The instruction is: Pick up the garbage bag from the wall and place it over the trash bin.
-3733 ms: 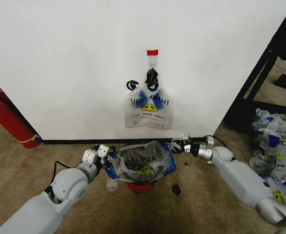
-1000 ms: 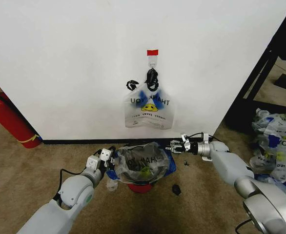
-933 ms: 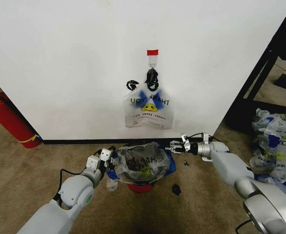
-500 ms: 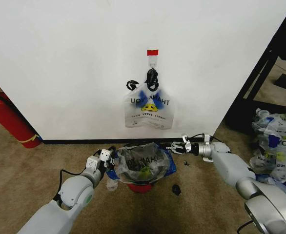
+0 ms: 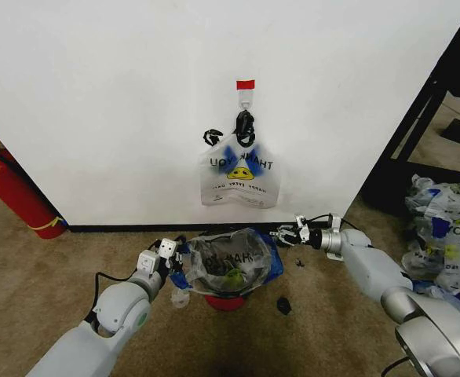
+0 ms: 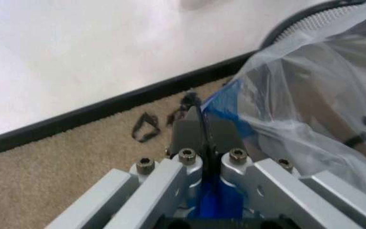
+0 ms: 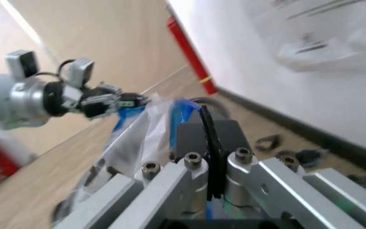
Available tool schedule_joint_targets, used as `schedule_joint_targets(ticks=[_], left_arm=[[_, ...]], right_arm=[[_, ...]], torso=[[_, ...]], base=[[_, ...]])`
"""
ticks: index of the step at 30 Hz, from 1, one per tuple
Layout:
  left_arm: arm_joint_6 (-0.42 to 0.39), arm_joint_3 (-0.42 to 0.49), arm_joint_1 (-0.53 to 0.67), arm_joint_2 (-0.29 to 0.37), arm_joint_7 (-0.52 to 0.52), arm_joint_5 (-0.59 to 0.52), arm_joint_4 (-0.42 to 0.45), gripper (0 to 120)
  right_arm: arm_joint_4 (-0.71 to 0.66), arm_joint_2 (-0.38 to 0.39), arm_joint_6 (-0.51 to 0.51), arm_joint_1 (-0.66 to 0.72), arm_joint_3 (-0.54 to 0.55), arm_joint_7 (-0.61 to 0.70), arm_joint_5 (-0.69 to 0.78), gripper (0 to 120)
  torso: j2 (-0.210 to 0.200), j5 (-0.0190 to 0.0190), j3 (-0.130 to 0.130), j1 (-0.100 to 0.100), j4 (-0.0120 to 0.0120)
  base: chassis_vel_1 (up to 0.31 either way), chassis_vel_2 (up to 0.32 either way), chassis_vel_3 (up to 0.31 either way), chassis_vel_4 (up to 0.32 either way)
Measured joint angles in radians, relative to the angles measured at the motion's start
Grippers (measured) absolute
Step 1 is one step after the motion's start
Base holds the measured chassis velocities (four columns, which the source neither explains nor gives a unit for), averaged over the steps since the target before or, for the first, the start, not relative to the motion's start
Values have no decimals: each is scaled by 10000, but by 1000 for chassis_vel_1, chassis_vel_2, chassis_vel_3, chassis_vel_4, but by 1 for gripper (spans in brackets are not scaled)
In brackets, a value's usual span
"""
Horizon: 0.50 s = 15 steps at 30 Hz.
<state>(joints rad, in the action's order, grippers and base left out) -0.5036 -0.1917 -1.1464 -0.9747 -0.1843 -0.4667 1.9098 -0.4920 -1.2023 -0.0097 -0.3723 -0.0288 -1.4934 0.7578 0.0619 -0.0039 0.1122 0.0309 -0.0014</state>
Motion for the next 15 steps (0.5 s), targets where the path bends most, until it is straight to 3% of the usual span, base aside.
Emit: schedule_joint_targets(ticks=[5, 15], left_arm=[[494, 1, 276, -187, -30, 212, -699, 0], [987, 33, 661, -768, -32, 389, -1790, 0]], right_arm=[[-105, -106, 1120, -468, 86, 1809, 738, 0], [-259, -689, 1999, -992, 79, 3184, 1013, 0]], torso=[[0, 1, 1, 0, -2], [0, 0, 1, 0, 1]], base=[[0, 0, 0, 0], [0, 0, 0, 0]])
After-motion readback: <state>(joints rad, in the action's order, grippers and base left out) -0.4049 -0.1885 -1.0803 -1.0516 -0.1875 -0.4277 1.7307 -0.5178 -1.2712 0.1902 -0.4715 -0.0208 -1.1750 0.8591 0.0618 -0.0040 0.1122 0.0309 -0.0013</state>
